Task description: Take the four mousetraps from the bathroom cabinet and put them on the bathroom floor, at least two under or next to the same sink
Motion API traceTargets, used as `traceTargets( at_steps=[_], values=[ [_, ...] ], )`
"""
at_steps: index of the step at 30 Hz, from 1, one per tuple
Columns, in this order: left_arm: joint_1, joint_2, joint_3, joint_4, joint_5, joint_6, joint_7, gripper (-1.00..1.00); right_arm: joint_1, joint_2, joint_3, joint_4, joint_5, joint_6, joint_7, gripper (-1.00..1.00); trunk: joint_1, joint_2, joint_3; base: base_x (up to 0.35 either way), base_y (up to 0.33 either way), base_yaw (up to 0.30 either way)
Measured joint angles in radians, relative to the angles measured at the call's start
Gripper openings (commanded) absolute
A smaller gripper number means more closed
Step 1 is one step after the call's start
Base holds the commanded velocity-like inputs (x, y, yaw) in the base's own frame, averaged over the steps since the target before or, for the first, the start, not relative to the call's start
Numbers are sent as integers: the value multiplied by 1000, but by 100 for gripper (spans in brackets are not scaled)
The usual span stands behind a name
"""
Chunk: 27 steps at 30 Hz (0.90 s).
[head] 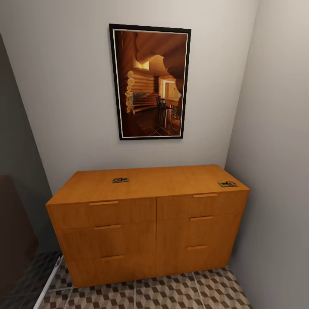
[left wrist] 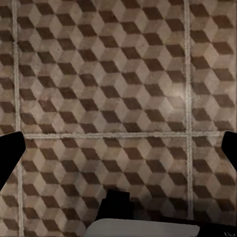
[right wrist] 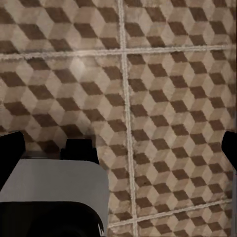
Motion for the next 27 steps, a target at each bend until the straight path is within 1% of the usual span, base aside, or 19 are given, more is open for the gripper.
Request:
traceTargets(
  at_steps=[5,6,9,14,15,16,17,19,20,21,22,24,25,27],
  values=[
    [0,-1,0,-147,-9,100,0,100,0,-2,-5,-181,-3,128,0,100,0,0,0,0,0,0],
    [0,-1,0,-200,-11,133,0,100,-1,-3,-6,-255,-4,178,1,100,0,0,0,0,0,0],
    [0,-1,-1,-269,-12,170,0,100,0,-3,-9,-365,-7,248,1,100,0,0,0,0,0,0],
    [0,-1,-9,-369,-13,207,-1,100,1,-4,-11,-552,-10,379,1,100,0,0,0,0,0,0],
    [0,-2,-17,-408,-13,220,-2,100,1,-4,-11,-622,-9,435,0,100,0,0,0,0,0,0],
    [0,-1,-18,-409,-13,220,-2,100,2,-4,-11,-626,-10,436,0,100,0,0,0,0,0,0],
    [0,-2,-31,-450,-13,237,-3,100,2,-4,-12,-694,-10,492,0,100,0,0,0,0,0,0],
    [0,-4,-50,-498,-13,264,-5,100,3,-4,-14,-767,-10,549,0,100,0,0,0,0,0,0],
    [0,-5,-61,-524,-13,283,-7,100,3,-4,-18,-801,-10,576,-1,100,0,0,0,0,0,0],
    [0,-5,-62,-525,-13,283,-7,100,3,-4,-18,-803,-11,577,-1,100,0,0,0,0,0,0],
    [0,-6,-75,-551,-13,304,-7,100,3,-4,-23,-835,-10,602,-1,100,0,0,0,0,0,0],
    [0,-7,-103,-608,-11,354,-8,100,3,-5,-42,-900,-10,652,-1,100,0,0,0,0,0,0],
    [0,-8,-131,-668,-9,412,-9,100,3,-5,-67,-959,-9,700,-1,100,0,0,0,0,0,0],
    [1,-8,-158,-735,-8,475,-9,100,3,-6,-97,-1019,-10,751,0,100,0,0,0,0,0,0]
  ],
)
